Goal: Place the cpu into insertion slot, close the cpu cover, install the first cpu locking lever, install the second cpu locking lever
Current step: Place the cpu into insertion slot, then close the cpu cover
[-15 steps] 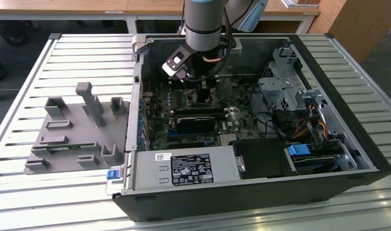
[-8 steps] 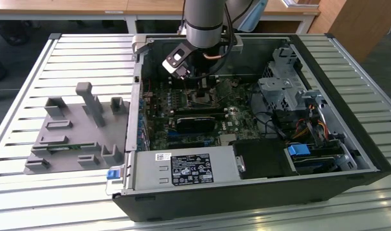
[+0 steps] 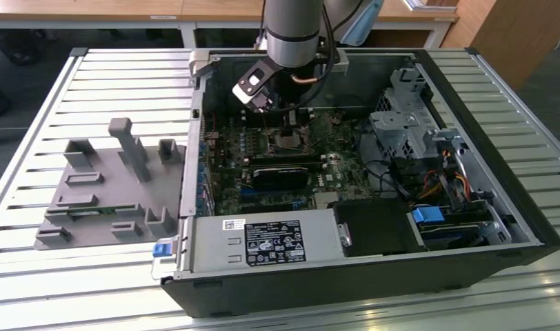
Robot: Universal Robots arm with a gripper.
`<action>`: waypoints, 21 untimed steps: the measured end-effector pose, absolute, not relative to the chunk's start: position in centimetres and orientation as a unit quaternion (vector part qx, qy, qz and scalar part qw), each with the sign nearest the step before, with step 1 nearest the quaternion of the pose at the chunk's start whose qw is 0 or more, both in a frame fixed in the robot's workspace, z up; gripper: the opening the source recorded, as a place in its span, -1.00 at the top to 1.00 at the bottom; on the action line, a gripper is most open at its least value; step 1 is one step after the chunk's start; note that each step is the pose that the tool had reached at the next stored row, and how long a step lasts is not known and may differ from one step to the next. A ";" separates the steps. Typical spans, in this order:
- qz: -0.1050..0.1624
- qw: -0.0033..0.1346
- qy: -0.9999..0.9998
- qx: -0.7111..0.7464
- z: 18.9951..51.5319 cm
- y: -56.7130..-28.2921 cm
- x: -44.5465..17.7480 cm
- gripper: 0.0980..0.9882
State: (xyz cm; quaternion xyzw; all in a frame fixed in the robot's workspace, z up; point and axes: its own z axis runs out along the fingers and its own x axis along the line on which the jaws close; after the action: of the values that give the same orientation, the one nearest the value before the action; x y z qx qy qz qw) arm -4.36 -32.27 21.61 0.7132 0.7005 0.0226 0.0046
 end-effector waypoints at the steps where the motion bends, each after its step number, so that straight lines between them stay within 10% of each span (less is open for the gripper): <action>1: 0.023 0.005 0.701 0.713 21.7 -32.3 -4.4 0.97; 21: 0.023 0.005 0.700 0.713 23.5 -32.3 -4.4 0.97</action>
State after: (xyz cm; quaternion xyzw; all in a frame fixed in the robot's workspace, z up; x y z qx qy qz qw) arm -4.36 -32.27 23.54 0.7133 0.7005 0.0227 0.0046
